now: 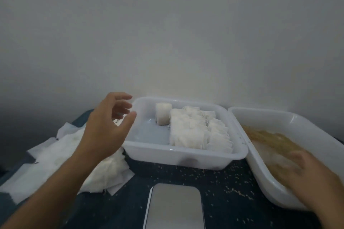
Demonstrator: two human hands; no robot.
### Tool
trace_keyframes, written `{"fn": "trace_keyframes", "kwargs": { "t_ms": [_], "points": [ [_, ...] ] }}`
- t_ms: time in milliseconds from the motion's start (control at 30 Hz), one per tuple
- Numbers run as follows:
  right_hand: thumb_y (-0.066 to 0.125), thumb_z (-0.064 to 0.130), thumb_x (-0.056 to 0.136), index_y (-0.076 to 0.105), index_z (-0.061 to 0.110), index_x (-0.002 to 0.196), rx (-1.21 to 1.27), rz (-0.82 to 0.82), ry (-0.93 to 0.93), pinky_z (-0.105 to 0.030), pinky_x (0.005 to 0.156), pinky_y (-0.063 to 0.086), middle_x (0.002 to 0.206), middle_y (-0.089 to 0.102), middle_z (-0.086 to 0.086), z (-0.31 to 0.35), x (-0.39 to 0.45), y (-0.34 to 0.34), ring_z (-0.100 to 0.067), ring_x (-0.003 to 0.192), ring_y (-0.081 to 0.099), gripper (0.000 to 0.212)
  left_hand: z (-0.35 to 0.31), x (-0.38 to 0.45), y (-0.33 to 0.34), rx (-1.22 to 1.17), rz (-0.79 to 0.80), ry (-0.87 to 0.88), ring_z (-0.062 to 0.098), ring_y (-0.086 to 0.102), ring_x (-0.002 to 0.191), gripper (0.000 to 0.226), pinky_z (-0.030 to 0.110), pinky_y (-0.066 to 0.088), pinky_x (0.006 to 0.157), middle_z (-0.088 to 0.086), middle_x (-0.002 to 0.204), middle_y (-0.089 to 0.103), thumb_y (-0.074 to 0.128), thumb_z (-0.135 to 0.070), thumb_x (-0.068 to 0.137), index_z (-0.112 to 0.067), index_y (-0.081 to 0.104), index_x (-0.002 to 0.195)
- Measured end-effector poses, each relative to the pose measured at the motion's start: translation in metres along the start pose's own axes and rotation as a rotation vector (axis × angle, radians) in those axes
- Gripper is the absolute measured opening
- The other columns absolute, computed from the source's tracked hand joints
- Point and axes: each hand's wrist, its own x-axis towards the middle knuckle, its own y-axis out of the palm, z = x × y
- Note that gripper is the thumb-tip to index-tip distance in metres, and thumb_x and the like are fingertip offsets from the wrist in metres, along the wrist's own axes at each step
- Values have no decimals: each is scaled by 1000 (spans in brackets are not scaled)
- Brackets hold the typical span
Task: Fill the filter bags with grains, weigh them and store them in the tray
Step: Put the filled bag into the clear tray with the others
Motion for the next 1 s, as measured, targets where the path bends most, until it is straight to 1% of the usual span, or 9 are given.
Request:
{"fn": "trace_keyframes", "kwargs": {
  "t_ms": [67,133,300,400,500,633,800,900,1000],
  "points": [
    [67,39,94,59,28,130,-71,44,29,-44,91,52,134,65,-1,-9,14,15,-26,106,63,39,15,-26,-9,31,-54,-71,2,65,88,32,13,47,74,-20,101,63,72,-20,93,-33,56,118],
    [67,43,91,60,31,123,-92,40,46,-46,92,54,133,66,1,-19,25,28,-24,101,62,34,32,-48,-12,68,-79,-159,4,64,88,31,20,50,76,-15,100,65,72,-16,93,-29,59,117],
    [63,63,84,57,33,113,-76,43,21,-52,96,54,133,64,-2,-45,50,48,-29,110,64,42,77,-72,-19,258,24,-210,5,58,93,27,23,45,83,-14,107,63,74,-22,92,-28,67,118],
    [63,48,89,58,32,116,-7,-62,-110,-55,93,55,125,66,-4,-32,32,49,-29,105,63,32,99,-69,-31,344,114,-254,7,56,96,23,24,42,87,-13,109,64,71,-25,93,-32,69,116],
    [62,40,95,55,40,121,103,-191,-301,-54,88,58,114,63,7,19,-17,38,-25,102,64,27,111,-66,-40,373,155,-313,8,57,93,21,24,42,83,-13,104,65,71,-27,92,-33,69,113],
    [64,27,94,68,22,114,273,-406,-573,-47,75,58,104,65,-1,99,-83,44,-27,83,61,22,114,-67,-45,323,246,-355,2,57,87,21,22,45,77,-20,96,61,77,-36,86,-41,64,102],
    [61,17,95,72,9,103,393,-300,-811,-27,68,48,93,60,4,133,-109,75,-20,75,58,16,93,-76,-19,290,533,-223,-1,56,85,21,18,46,74,-22,94,60,79,-41,79,-42,68,97],
    [64,20,88,71,16,102,461,-229,-830,-20,70,45,91,60,9,131,-114,90,-10,73,59,16,85,-84,8,395,626,-117,8,50,106,31,29,48,89,-15,113,57,76,-43,84,-40,66,113],
    [66,21,90,70,23,102,508,-208,-826,-12,74,43,90,62,12,125,-117,93,-1,79,61,12,84,-88,21,553,618,-95,18,51,116,30,35,49,91,-5,123,57,67,-43,93,-33,65,120]
  ]
}}
